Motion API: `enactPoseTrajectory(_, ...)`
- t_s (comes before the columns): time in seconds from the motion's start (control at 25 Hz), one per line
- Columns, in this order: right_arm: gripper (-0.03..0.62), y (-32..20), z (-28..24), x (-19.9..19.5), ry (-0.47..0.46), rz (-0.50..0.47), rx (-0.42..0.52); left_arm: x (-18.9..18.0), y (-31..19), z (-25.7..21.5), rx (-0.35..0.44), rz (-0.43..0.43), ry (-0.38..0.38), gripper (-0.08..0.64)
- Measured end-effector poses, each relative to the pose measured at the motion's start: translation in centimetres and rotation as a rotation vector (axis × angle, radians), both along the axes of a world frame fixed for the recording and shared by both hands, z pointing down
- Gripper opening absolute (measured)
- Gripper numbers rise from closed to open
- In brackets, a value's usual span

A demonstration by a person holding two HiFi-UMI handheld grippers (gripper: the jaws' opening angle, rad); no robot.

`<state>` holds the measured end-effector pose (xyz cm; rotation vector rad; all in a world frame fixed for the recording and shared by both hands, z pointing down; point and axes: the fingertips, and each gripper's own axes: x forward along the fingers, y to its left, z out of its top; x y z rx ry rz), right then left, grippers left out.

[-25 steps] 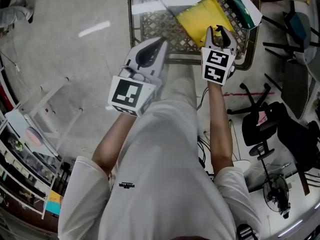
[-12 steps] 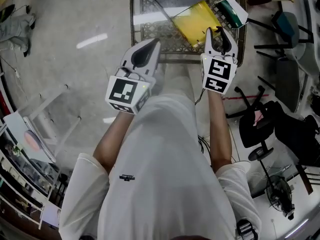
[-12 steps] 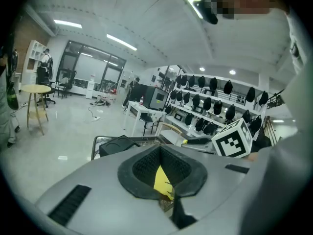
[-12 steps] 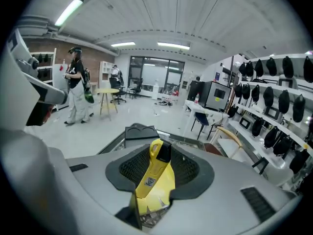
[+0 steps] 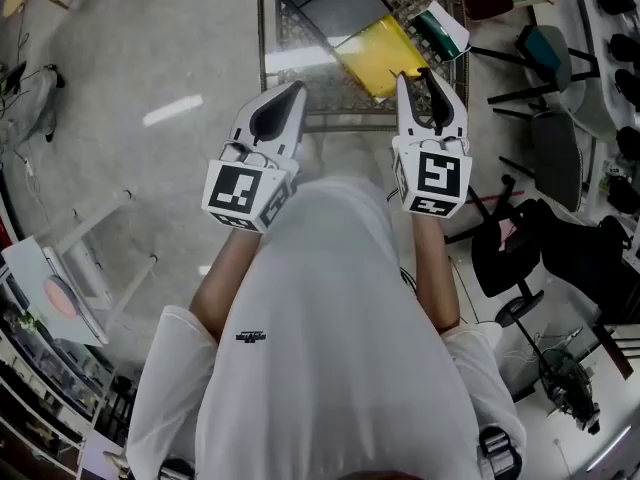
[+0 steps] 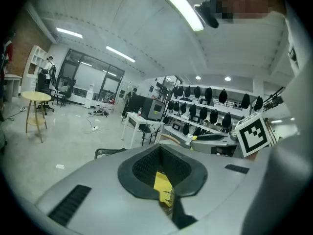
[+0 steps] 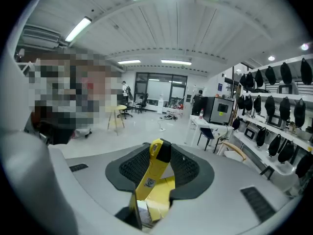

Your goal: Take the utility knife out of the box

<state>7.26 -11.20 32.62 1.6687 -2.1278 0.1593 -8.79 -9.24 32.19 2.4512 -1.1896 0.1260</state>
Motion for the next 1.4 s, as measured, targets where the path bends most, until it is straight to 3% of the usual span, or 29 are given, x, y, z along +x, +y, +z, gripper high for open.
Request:
enactPoseTrajectory(0.48, 0.124, 4.9, -6.0, -1.3, -0.084, 0.007, 0.117, -3.1, 2.8, -3.6, 0.048, -0.032, 0.025, 0.002)
enactPoseTrajectory(0.88, 0.124, 7.1, -5.9, -0.1, -0.136, 0.014, 0.147, -3.7, 4.1, -4.4, 0.073, -0.028, -0.018, 0.002)
enactPoseTrajectory(1.4, 0.124, 7.2, -5.5, -1.9, -0.216, -0.028, 0.156, -5.0, 4.1, -4.9, 0.095, -0.047, -0.028, 0.002)
